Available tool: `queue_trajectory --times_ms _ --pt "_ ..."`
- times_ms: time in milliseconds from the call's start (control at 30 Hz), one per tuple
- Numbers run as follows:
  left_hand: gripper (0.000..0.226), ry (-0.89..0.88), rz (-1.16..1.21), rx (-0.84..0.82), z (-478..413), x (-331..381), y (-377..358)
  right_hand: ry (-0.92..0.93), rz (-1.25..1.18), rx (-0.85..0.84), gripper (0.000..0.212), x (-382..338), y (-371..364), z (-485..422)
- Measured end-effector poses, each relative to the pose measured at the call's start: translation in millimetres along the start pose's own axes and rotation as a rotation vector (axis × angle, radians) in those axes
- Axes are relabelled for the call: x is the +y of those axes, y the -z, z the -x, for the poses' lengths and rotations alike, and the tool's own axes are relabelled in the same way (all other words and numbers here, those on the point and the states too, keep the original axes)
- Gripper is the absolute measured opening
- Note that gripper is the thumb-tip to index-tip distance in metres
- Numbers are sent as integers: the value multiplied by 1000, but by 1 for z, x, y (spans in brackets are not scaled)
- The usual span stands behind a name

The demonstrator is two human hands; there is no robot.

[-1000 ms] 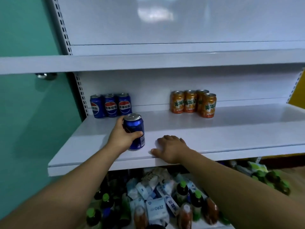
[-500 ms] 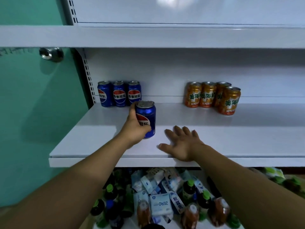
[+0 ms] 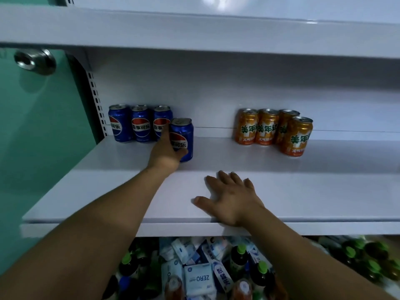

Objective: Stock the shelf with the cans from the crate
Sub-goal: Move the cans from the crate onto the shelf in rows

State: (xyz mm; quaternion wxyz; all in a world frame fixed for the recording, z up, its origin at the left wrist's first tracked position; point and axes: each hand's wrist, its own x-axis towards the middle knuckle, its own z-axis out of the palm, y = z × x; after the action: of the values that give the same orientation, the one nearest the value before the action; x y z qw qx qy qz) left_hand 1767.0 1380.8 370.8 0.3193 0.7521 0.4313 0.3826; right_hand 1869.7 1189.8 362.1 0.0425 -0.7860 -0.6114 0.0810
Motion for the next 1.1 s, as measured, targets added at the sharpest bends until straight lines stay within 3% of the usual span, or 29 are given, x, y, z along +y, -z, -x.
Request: queue_trajectory --times_ms 167,267,533,1100 --pt "97 -68 -401 97 -28 -9 -5 22 -4 34 75 0 -1 -1" --pt "93 -91 -477 170 -36 -9 -8 20 -9 25 75 1 0 1" --pt "91 34 -352 225 -56 -4 -31 22 -5 53 75 2 -3 -1" --pt "92 122 -392 267 -71 -2 -49 17 -22 36 77 4 -4 -1"
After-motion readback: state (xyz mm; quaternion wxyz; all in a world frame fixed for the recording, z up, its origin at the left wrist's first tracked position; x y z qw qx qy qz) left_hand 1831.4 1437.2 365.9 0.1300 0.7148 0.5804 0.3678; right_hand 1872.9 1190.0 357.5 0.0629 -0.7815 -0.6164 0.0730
